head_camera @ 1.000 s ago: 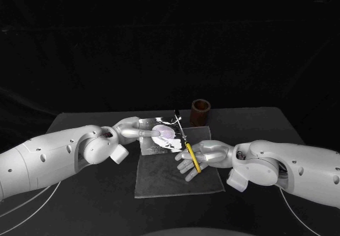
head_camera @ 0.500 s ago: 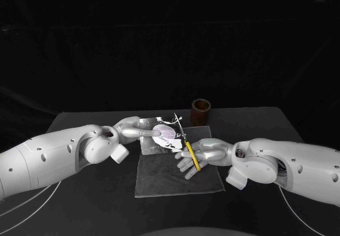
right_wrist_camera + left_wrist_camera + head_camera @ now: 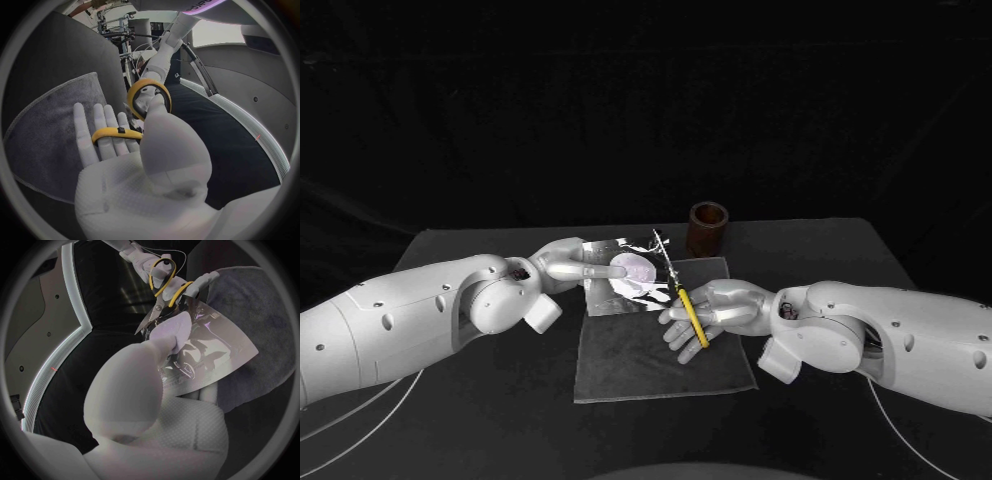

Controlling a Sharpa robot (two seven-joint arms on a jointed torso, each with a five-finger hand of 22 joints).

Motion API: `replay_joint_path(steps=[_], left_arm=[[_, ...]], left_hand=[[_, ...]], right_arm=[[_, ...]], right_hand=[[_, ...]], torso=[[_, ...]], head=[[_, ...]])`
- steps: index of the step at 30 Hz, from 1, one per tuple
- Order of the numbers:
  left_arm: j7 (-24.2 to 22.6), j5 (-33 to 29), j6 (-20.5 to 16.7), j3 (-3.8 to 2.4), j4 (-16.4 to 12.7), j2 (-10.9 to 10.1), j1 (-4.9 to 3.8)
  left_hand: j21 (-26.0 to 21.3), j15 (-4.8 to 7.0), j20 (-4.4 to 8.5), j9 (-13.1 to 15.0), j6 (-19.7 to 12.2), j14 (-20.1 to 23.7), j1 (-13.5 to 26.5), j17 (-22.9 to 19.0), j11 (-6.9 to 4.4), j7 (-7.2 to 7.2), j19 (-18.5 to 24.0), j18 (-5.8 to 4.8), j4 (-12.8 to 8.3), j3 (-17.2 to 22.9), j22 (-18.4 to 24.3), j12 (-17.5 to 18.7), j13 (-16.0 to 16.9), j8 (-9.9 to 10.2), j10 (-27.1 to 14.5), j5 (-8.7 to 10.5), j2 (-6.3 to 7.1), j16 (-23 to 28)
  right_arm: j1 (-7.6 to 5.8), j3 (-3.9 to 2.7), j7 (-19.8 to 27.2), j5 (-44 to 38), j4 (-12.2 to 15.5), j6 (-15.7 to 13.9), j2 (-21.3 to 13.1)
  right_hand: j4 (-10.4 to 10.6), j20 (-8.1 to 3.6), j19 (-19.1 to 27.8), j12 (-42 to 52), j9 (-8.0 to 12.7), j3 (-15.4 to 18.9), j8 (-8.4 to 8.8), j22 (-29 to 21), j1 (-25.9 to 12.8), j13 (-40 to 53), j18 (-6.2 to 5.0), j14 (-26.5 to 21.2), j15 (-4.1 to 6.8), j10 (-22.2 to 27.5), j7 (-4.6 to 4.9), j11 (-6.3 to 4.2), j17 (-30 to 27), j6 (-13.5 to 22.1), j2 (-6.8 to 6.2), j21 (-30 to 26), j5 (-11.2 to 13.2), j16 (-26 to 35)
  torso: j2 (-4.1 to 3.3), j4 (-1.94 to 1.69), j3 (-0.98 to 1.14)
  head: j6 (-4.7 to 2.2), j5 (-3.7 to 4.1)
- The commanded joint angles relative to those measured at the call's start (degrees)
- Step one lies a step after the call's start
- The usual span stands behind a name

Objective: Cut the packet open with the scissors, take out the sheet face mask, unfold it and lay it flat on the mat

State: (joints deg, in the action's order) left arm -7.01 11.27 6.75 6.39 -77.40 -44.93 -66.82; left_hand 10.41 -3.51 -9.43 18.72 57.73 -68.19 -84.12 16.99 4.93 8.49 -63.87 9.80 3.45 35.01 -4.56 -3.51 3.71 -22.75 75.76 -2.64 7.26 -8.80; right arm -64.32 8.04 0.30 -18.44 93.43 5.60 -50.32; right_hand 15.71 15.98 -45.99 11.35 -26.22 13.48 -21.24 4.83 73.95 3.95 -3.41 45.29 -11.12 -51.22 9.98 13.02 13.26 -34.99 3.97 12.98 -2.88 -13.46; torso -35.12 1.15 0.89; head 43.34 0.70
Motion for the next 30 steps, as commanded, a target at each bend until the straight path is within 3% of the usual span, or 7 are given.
replay_joint_path(steps=[1, 7, 24, 30], left_arm=[[0.0, 0.6, 1.1, 0.02, -0.2, 0.1, 0.02], [0.1, 0.6, 1.3, 0.02, -0.3, 0.2, 0.02], [0.1, 0.4, 1.3, 0.02, -0.4, 0.2, 0.03], [0.0, 0.1, 1.3, 0.02, -0.4, 0.1, 0.03]], left_hand=[[0.2, 0.07, -0.06, 4.7, 0.1, -0.5, 0.2, 0.0, 0.16, 0.14, 0.4, 0.60, -0.3, 0.0, -0.1, -0.2, 0.1, -0.3, 0.3, -0.22, -0.39, 0.3], [0.2, 0.07, -0.06, 4.7, 0.1, -0.5, 0.2, 0.0, 0.16, 0.14, 0.4, 0.60, -0.3, 0.0, -0.1, -0.2, 0.1, -0.3, 0.3, -0.22, -0.39, 0.3], [0.2, 0.07, -0.06, 4.7, 0.1, -0.5, 0.2, 0.0, 0.16, 0.14, 0.4, 0.60, -0.3, 0.0, -0.1, -0.2, 0.1, -0.3, 0.3, -0.22, -0.39, 0.3], [0.2, 0.07, -0.06, 4.7, 0.1, -0.5, 0.2, 0.0, 0.16, 0.14, 0.4, 0.60, -0.3, 0.0, -0.1, -0.2, 0.1, -0.3, 0.3, -0.22, -0.39, 0.3]], right_arm=[[-0.15, -0.16, 1.9, 1.0, 0.1, -1.7, 0.1], [-0.16, -0.16, 2.4, 1.1, 0.1, -2.8, 0.1], [-0.16, -0.21, 3.2, 1.1, -0.1, -4.9, 0.5], [-0.16, -0.21, 3.6, 0.9, -0.2, -6.2, 0.2]], right_hand=[[-0.1, -0.04, -0.6, 0.5, 0.5, 0.7, -0.60, 0.1, 0.7, -0.1, -6.08, 1.0, 0.32, -1.2, 6.32, -0.24, -0.2, -0.9, 1.21, 0.4, 0.1, -0.6], [-0.4, -0.21, -2.3, 1.1, 1.9, 2.2, -1.73, 0.5, 2.5, -0.1, -6.84, 3.8, 1.35, -4.5, 5.27, -1.35, -0.4, -3.8, 3.57, 1.3, 0.1, -2.1], [-0.8, -0.96, -4.1, 0.5, 4.2, 5.3, -2.19, 0.9, 4.5, -0.1, -7.02, 6.6, 2.39, -8.1, 4.08, -2.48, -1.0, -7.1, 5.88, 2.5, 0.1, -3.2], [-1.4, -2.30, -6.5, 0.4, 4.8, 7.0, -2.62, 1.6, 6.3, 0.2, -7.14, 10.8, 3.96, -13.1, 2.28, -4.28, -0.4, -11.3, 8.19, 4.2, 0.1, -4.5]], torso=[[-0.01, 0.03, 0.03], [0.00, 0.00, 0.02], [0.00, -0.03, 0.00], [0.01, 0.00, 0.01]], head=[[-0.03, 0.05], [-0.05, 0.16], [-0.28, 0.43], [-0.24, 0.46]])
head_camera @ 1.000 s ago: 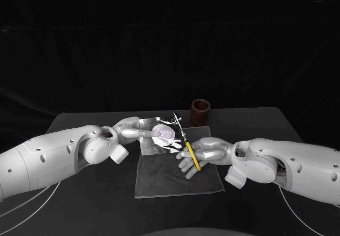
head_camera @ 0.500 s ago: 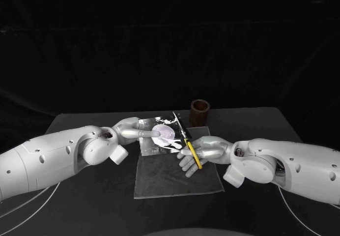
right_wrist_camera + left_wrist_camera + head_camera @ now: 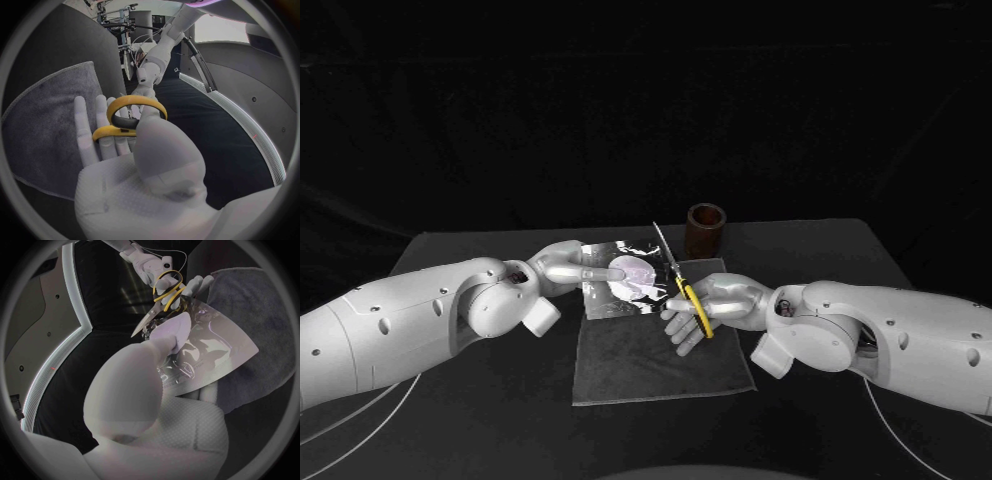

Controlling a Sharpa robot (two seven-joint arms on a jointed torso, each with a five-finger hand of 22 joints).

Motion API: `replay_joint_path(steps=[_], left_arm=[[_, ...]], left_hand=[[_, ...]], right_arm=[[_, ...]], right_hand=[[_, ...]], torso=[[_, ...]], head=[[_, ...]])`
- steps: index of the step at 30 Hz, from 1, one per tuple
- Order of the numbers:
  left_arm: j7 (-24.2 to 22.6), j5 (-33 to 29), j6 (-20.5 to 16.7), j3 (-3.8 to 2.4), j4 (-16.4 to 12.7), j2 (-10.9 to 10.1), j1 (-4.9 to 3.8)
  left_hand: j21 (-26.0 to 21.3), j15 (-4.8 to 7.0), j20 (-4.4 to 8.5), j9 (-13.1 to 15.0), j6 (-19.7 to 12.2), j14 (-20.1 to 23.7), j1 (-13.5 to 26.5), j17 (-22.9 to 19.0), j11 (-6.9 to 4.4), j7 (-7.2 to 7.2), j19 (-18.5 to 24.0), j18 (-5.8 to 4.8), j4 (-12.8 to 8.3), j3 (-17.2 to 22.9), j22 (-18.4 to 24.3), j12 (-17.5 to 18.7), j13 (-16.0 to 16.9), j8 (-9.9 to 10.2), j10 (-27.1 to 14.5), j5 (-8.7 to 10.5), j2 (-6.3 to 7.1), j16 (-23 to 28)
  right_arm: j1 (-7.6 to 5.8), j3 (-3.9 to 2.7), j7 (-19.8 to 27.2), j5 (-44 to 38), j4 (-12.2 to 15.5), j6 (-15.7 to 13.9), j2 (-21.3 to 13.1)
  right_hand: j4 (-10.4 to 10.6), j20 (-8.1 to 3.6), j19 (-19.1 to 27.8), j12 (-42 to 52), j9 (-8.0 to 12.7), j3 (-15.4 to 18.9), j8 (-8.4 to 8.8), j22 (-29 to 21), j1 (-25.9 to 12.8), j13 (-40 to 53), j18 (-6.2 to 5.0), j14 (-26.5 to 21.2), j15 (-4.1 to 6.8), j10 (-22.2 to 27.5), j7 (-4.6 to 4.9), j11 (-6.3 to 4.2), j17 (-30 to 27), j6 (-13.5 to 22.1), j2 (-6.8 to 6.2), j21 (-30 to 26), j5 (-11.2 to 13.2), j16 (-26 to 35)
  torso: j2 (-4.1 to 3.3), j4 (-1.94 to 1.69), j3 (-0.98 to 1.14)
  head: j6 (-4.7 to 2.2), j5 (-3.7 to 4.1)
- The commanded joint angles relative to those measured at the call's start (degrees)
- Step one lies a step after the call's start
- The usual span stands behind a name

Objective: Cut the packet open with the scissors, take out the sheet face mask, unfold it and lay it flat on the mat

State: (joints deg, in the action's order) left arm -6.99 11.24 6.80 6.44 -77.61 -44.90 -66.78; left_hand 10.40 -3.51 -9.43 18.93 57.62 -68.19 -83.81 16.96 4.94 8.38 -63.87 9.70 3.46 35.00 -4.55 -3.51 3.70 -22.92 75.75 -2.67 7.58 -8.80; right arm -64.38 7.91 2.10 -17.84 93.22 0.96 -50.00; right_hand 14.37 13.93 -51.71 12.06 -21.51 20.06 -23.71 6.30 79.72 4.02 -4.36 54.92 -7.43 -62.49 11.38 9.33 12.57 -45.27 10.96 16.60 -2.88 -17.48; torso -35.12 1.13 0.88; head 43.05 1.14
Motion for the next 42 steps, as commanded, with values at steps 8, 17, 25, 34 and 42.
replay_joint_path(steps=[8, 17, 25, 34, 42], left_arm=[[-0.1, -0.3, 1.2, -0.02, -0.1, -0.1, -0.01], [-0.3, -0.8, 1.0, -0.03, -0.1, -0.4, -0.01], [-1.5, -2.0, 0.8, -0.05, 0.4, -1.2, -0.01], [-3.0, -5.7, 0.7, -0.63, 1.2, -2.4, -0.01], [-3.3, -7.5, 1.0, -0.86, 1.3, -3.0, -0.01]], left_hand=[[0.2, 0.07, -0.06, 4.5, 0.2, -0.5, 0.0, 0.1, 0.16, 0.25, 0.4, 0.69, -0.3, 0.0, -0.1, -0.2, 0.1, -0.1, 0.4, -0.18, -0.71, 0.3], [0.3, 0.07, -0.07, 4.6, 0.2, -0.5, 0.2, 0.2, 0.16, 0.26, 0.4, 0.68, -0.5, 0.2, -0.1, -0.2, 0.1, -0.1, 0.4, -0.18, -0.73, 0.4], [0.3, 0.07, -0.07, 4.6, 0.2, -0.5, 0.3, 0.2, 0.16, 0.26, 0.4, 0.68, -0.6, 0.2, -0.1, -0.2, 0.1, -0.1, 0.4, -0.18, -0.74, 0.4], [0.3, 0.07, -0.07, 4.6, 0.2, -0.5, 0.3, 0.2, 0.16, 0.27, 0.4, 0.68, -0.6, 0.2, -0.1, -0.2, 0.1, -0.1, 0.4, -0.19, -0.74, 0.4], [0.3, 0.07, -0.07, 4.6, 0.2, -0.5, 0.3, 0.2, 0.16, 0.28, 0.4, 0.68, -0.6, 0.2, -0.1, -0.2, 0.1, -0.1, 0.4, -0.19, -0.75, 0.4]], right_arm=[[-0.09, -0.08, 2.3, 0.0, 0.1, -3.2, -0.8], [-0.08, -0.08, 2.4, -0.1, 0.3, -4.6, -2.4], [-0.07, -0.07, 3.4, 0.3, 0.4, -5.5, -4.8], [-0.07, -0.06, 4.1, 0.3, 0.6, -6.3, -7.1], [-0.06, -0.05, 4.3, -0.6, 0.3, -6.8, -7.6]], right_hand=[[-0.6, -1.84, -3.3, -0.6, 0.1, 2.7, -0.36, 1.2, 2.5, 0.6, -6.16, 5.5, 2.07, -7.2, -1.12, -2.50, 1.6, -5.1, 3.48, 2.6, 0.0, -1.5], [-0.6, -2.19, -3.6, -1.5, 0.0, 4.3, 0.11, 1.5, 2.7, 0.7, -6.03, 6.1, 2.26, -8.0, -1.21, -2.64, 2.1, -5.5, 3.68, 3.1, 0.0, -1.3], [-1.9, -1.88, -2.8, -3.2, 0.1, 5.6, 1.26, 1.5, 3.9, 0.6, -5.91, 5.3, 1.74, -7.0, -0.42, -1.93, 2.4, -4.0, 3.61, 3.1, 0.0, -0.3], [-3.6, -1.73, -2.5, -4.2, 0.2, 5.9, 2.17, 1.7, 5.3, 0.7, -5.95, 5.4, 1.61, -6.5, -0.05, -1.65, 2.9, -3.3, 3.80, 3.3, 0.0, -0.1], [-5.8, -1.81, -2.5, -4.7, 0.3, 5.8, 3.02, 1.9, 7.5, 0.8, -5.99, 5.6, 1.76, -6.7, -0.22, -1.85, 3.4, -3.7, 4.69, 3.6, -0.1, -0.1]], torso=[[-0.01, 0.04, 0.03], [0.03, 0.02, 0.00], [0.07, 0.11, -0.04], [-0.02, 0.05, 0.04], [0.03, 0.02, 0.03]], head=[[0.05, 0.13], [-0.06, 0.33], [-0.17, 0.49], [-0.31, 0.79], [-0.48, 0.84]])
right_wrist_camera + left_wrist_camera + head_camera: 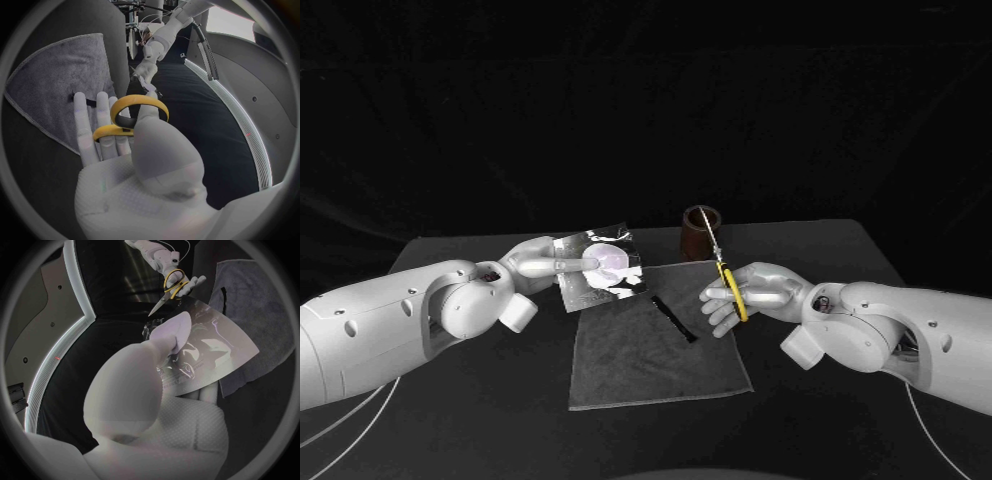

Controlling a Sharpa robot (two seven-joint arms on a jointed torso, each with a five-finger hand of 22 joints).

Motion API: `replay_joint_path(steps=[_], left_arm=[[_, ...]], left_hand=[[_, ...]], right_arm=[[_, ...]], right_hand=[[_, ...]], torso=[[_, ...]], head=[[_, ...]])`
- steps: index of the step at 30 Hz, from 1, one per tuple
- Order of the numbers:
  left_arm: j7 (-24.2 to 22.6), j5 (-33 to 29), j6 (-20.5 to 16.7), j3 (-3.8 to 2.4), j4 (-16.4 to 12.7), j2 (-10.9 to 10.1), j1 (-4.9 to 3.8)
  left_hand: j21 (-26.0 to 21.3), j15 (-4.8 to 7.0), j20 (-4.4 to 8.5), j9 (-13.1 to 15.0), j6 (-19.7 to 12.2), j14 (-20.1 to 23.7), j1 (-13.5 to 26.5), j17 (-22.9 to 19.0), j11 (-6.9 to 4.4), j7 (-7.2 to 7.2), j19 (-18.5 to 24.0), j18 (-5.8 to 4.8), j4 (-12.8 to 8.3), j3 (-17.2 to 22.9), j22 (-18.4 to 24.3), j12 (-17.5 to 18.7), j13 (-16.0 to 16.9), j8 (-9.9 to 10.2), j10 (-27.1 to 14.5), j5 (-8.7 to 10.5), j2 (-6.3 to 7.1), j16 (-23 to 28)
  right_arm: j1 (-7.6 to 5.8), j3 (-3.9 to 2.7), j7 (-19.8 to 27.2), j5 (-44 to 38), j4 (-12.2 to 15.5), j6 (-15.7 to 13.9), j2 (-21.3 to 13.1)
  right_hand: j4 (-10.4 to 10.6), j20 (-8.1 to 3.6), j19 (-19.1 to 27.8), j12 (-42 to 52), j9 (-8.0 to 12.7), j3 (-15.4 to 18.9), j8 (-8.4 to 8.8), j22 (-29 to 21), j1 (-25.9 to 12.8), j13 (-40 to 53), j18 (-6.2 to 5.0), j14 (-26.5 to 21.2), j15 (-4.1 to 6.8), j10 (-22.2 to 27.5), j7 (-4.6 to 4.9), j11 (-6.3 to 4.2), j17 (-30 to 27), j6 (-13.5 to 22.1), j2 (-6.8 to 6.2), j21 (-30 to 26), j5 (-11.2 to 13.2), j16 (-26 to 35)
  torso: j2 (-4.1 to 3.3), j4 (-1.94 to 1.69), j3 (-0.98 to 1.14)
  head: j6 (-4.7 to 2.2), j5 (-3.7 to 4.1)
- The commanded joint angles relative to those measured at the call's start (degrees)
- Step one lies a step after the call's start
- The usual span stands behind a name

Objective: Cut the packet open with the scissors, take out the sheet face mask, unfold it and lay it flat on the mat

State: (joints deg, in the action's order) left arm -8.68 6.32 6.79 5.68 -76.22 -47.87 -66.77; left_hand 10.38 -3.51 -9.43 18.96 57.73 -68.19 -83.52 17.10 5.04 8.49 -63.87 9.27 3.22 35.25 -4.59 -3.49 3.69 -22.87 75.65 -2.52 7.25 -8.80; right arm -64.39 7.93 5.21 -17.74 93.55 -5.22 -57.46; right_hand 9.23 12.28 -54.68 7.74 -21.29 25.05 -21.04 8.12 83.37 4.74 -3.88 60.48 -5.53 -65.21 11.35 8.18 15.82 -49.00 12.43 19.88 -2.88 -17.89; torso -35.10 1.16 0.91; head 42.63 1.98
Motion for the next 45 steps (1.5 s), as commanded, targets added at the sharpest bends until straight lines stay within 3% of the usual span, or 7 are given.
replay_joint_path(steps=[1, 7, 23, 31, 40, 45], left_arm=[[-1.6, -2.8, 1.1, -0.11, -0.1, 0.0, -0.02], [-1.6, -3.5, 1.3, -0.13, -0.3, -0.1, -0.02], [-1.7, -6.1, 1.6, -0.14, -0.7, -0.4, -0.02], [-1.6, -6.5, 1.8, -0.14, -0.9, -0.4, -0.02], [-1.6, -6.7, 2.1, -0.14, -1.1, -0.2, -0.02], [-1.5, -6.7, 2.1, -0.14, -1.2, -0.1, -0.02]], left_hand=[[0.4, 0.07, -0.07, 4.6, 0.1, -0.5, 0.1, 0.0, 0.06, 0.17, 0.4, 1.11, -0.4, 0.0, -0.1, -0.2, 0.1, -0.2, 0.5, -0.34, -0.42, 0.4], [0.4, 0.06, -0.08, 4.6, 0.1, -0.5, 0.1, 0.1, 0.06, 0.19, 0.4, 1.11, -0.4, 0.0, -0.1, -0.2, 0.1, -0.2, 0.5, -0.34, -0.42, 0.4], [0.4, 0.07, -0.07, 4.7, 0.1, -0.6, 0.2, 0.1, 0.06, 0.20, 0.4, 1.12, -0.5, 0.1, -0.1, -0.2, 0.1, -0.2, 0.5, -0.34, -0.42, 0.4], [0.4, 0.07, -0.07, 4.7, 0.1, -0.6, 0.2, 0.1, 0.06, 0.20, 0.4, 1.12, -0.5, 0.1, -0.1, -0.2, 0.1, -0.2, 0.5, -0.34, -0.42, 0.4], [0.4, 0.07, -0.07, 4.7, 0.1, -0.6, 0.2, 0.1, 0.06, 0.20, 0.4, 1.12, -0.5, 0.1, -0.1, -0.2, 0.1, -0.2, 0.5, -0.34, -0.42, 0.4], [0.5, 0.08, -0.06, 4.7, 0.1, -0.6, 0.3, 0.1, 0.06, 0.20, 0.4, 1.12, -0.6, 0.1, -0.1, -0.2, 0.1, -0.2, 0.6, -0.34, -0.43, 0.4]], right_arm=[[-0.05, -0.07, 1.2, -1.2, -0.1, -0.8, -0.1], [-0.05, -0.07, 1.0, -3.9, -0.8, -1.5, -0.1], [-0.40, -0.07, 0.7, -7.9, -1.2, -2.8, -0.3], [-3.29, -0.08, 0.4, -12.1, -3.5, -3.3, 0.3], [-8.06, -0.08, -1.0, -21.2, -10.7, -3.5, 2.4], [-9.44, -0.08, -2.0, -23.5, -13.3, -3.3, 3.3]], right_hand=[[-1.2, -0.19, 0.5, -0.6, 0.1, 0.8, 0.55, 0.1, 4.3, 0.0, -6.48, 0.1, -0.11, -4.0, -0.21, -0.73, 0.2, 0.0, 3.41, 0.4, -0.1, 0.4], [-1.9, -0.19, 0.6, -1.0, 0.3, 0.9, 1.06, 0.2, 4.9, -0.1, -6.45, 0.0, -0.16, -3.7, -0.09, -0.61, 0.4, 0.1, 3.49, 0.5, -0.1, 0.5], [-3.0, -0.22, 0.5, -1.6, 0.5, 1.1, 1.65, 0.4, 5.6, -0.3, -6.47, 0.2, -0.12, -3.5, -0.13, -0.61, 0.7, -0.5, 3.78, 0.7, -0.1, 0.5], [-3.5, -0.27, 0.5, -1.8, 0.6, 1.1, 1.98, 0.4, 6.1, -0.3, -6.48, 0.3, -0.04, -3.6, -0.26, -0.73, 0.8, -0.8, 3.97, 0.9, -0.1, 0.5], [-4.0, -0.28, 0.6, -2.0, 0.7, 1.3, 2.29, 0.5, 6.4, -0.4, -6.45, 0.2, -0.07, -3.6, -0.25, -0.70, 0.9, -1.1, 3.71, 0.9, -0.1, 0.6], [-4.1, -0.29, 0.6, -2.1, 0.7, 1.4, 2.35, 0.5, 6.3, -0.4, -6.46, 0.3, -0.05, -3.7, -0.27, -0.71, 0.9, -1.3, 3.58, 1.0, 0.0, 0.6]], torso=[[0.01, -0.01, -0.01], [0.02, 0.00, -0.10], [-0.01, -0.01, 0.00], [0.00, -0.03, -0.03], [-0.03, -0.07, -0.05], [-0.06, -0.03, -0.01]], head=[[-0.09, 0.00], [-0.27, -0.02], [-0.81, 0.01], [-1.14, 0.11], [-1.36, 0.16], [-1.46, 0.01]])
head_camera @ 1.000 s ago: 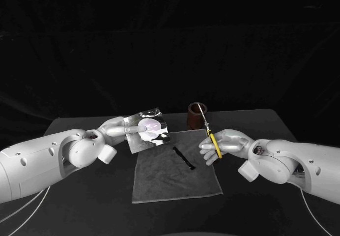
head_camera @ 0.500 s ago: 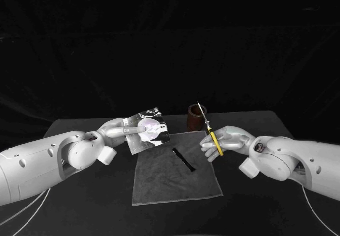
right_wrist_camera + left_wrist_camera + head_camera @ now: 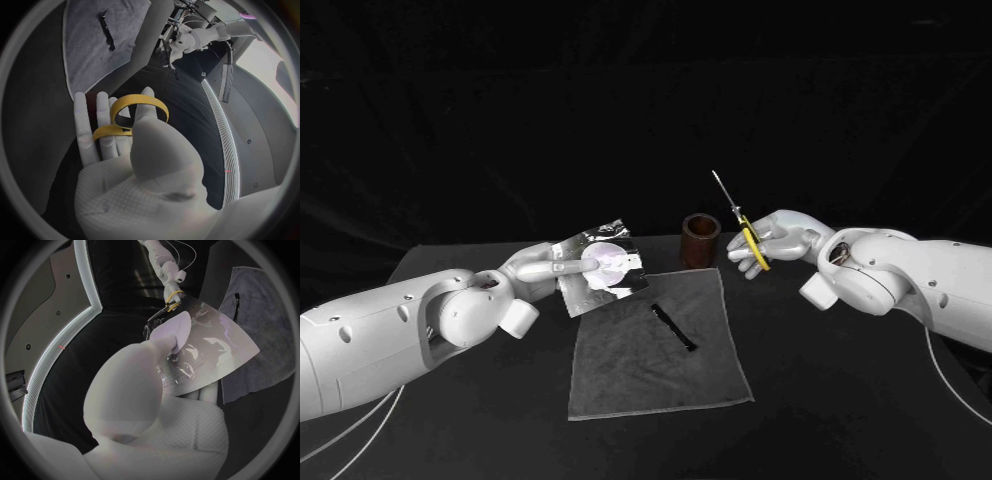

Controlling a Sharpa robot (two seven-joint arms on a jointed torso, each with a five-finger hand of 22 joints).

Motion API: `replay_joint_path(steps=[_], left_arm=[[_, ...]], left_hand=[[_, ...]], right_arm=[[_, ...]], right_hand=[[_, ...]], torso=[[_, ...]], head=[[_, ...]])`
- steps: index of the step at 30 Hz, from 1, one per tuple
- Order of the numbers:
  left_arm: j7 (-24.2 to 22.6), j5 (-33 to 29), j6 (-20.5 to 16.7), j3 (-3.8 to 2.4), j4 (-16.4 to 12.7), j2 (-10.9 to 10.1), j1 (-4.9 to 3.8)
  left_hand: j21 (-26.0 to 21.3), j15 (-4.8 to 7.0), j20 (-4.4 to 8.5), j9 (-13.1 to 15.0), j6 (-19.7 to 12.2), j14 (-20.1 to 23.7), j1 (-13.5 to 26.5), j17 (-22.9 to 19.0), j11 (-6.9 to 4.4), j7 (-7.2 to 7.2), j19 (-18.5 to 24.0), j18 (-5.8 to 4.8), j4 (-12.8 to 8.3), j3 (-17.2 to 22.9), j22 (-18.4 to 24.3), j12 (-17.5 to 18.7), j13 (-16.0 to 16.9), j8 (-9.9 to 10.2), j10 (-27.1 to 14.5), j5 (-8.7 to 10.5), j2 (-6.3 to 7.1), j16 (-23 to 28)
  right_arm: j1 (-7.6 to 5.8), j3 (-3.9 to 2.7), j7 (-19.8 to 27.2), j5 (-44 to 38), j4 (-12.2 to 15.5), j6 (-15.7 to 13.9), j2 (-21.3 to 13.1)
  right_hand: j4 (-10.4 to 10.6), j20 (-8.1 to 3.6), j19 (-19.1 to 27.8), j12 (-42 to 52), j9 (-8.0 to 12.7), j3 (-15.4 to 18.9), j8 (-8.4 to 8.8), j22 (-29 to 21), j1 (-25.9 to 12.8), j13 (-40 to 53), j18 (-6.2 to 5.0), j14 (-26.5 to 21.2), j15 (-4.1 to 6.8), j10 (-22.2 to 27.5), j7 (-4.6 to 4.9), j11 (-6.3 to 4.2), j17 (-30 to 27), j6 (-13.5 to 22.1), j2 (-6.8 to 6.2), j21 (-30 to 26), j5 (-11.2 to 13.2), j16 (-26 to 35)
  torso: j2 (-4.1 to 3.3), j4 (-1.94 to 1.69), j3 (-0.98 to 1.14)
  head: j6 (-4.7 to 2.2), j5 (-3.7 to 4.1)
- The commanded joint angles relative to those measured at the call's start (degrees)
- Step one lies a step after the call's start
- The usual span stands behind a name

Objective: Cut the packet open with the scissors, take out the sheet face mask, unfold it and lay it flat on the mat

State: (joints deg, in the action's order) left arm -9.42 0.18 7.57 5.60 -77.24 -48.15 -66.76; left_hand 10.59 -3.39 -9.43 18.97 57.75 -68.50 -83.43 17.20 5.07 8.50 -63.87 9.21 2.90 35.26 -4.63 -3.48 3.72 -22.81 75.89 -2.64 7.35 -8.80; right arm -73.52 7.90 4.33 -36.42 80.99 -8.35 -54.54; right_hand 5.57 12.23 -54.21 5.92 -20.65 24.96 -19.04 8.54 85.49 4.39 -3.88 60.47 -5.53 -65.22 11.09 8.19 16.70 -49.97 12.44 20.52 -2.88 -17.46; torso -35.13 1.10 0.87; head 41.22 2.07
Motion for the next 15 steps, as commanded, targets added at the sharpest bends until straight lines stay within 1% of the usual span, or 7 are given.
replay_joint_path(steps=[1, 3, 6, 9, 12, 15], left_arm=[[-0.8, -0.6, 1.3, -0.07, -0.2, 0.2, -0.03], [-0.8, -0.5, 1.1, -0.07, -0.2, 0.2, -0.03], [-0.7, -0.3, 1.0, -0.06, -0.2, 0.3, -0.03], [-0.5, 0.0, 1.0, -0.06, -0.1, 0.4, -0.03], [0.2, 2.2, 0.0, -0.06, 0.0, 0.6, -0.03], [1.7, 4.9, -1.7, -0.05, 0.1, 0.8, -0.04]], left_hand=[[0.3, -0.04, -0.06, 4.7, 0.1, -0.3, 0.3, 0.0, 0.04, 0.19, 0.4, 1.18, -0.3, 0.1, -0.1, -0.2, 0.1, -0.2, 0.3, -0.22, -0.53, 0.4], [0.3, -0.04, -0.06, 4.7, 0.1, -0.3, 0.3, 0.0, 0.04, 0.19, 0.4, 1.18, -0.3, 0.1, -0.1, -0.2, 0.1, -0.2, 0.3, -0.22, -0.53, 0.4], [0.3, -0.04, -0.06, 4.7, 0.1, -0.3, 0.3, 0.1, 0.04, 0.18, 0.4, 1.19, -0.3, 0.1, -0.1, -0.2, 0.1, -0.2, 0.3, -0.22, -0.54, 0.4], [0.3, -0.04, -0.06, 4.7, 0.1, -0.3, 0.3, 0.1, 0.04, 0.18, 0.4, 1.19, -0.3, 0.1, -0.1, -0.2, 0.1, -0.2, 0.3, -0.22, -0.54, 0.4], [0.3, -0.04, -0.06, 4.7, 0.1, -0.3, 0.3, 0.1, 0.04, 0.18, 0.4, 1.19, -0.4, 0.2, -0.1, -0.2, 0.1, -0.2, 0.3, -0.22, -0.54, 0.4], [0.3, -0.05, -0.07, 4.8, 0.1, -0.3, 0.4, 0.1, 0.05, 0.18, 0.4, 1.18, -0.4, 0.2, -0.1, -0.2, 0.1, -0.2, 0.3, -0.22, -0.56, 0.4]], right_arm=[[-0.49, -0.04, -1.2, -5.2, -1.1, -0.1, 0.5], [-0.72, -0.04, -1.4, -5.6, -1.5, 0.1, 0.7], [-0.91, -0.04, -1.5, -5.9, -1.2, 0.4, 0.9], [-1.00, -0.04, -1.5, -6.0, -0.6, 0.4, 0.9], [-1.03, -0.03, -1.3, -6.0, 0.3, 0.2, 0.8], [-1.04, -0.03, -1.0, -5.4, 1.3, -0.1, 0.4]], right_hand=[[-0.4, -0.24, 0.1, -0.2, 0.1, 1.5, 0.35, 0.1, 4.2, -0.1, -6.46, 0.3, -0.05, -3.7, -0.01, -0.72, 0.1, -0.4, 3.56, 0.3, 0.0, 0.2], [-0.4, -0.24, 0.1, -0.2, 0.1, 1.5, 0.35, 0.1, 4.2, -0.1, -6.46, 0.3, -0.05, -3.7, -0.01, -0.72, 0.1, -0.4, 3.56, 0.3, 0.0, 0.2], [-0.4, -0.24, 0.1, -0.2, 0.1, 1.5, 0.36, 0.1, 4.2, -0.1, -6.46, 0.3, -0.04, -3.7, -0.02, -0.73, 0.1, -0.4, 3.53, 0.3, 0.0, 0.2], [-0.4, -0.24, 0.1, -0.2, 0.1, 1.6, 0.38, 0.1, 4.1, -0.1, -6.46, 0.3, -0.04, -3.7, -0.02, -0.72, 0.1, -0.5, 3.53, 0.3, 0.0, 0.2], [-0.4, -0.24, 0.1, -0.3, 0.1, 1.6, 0.39, 0.1, 4.1, -0.1, -6.46, 0.3, -0.04, -3.8, -0.03, -0.73, 0.1, -0.5, 3.52, 0.3, 0.0, 0.2], [-0.4, -0.24, 0.1, -0.3, 0.1, 1.6, 0.39, 0.1, 4.1, -0.1, -6.46, 0.3, -0.04, -3.8, -0.03, -0.73, 0.1, -0.5, 3.52, 0.3, 0.0, 0.2]], torso=[[-0.02, 0.02, 0.03], [0.00, -0.01, 0.04], [-0.01, 0.00, 0.07], [0.01, 0.13, 0.05], [0.03, 0.07, 0.04], [0.05, -0.04, 0.09]], head=[[-0.05, -0.08], [-0.03, -0.05], [0.01, -0.07], [0.05, -0.09], [0.07, -0.07], [0.27, -0.07]])
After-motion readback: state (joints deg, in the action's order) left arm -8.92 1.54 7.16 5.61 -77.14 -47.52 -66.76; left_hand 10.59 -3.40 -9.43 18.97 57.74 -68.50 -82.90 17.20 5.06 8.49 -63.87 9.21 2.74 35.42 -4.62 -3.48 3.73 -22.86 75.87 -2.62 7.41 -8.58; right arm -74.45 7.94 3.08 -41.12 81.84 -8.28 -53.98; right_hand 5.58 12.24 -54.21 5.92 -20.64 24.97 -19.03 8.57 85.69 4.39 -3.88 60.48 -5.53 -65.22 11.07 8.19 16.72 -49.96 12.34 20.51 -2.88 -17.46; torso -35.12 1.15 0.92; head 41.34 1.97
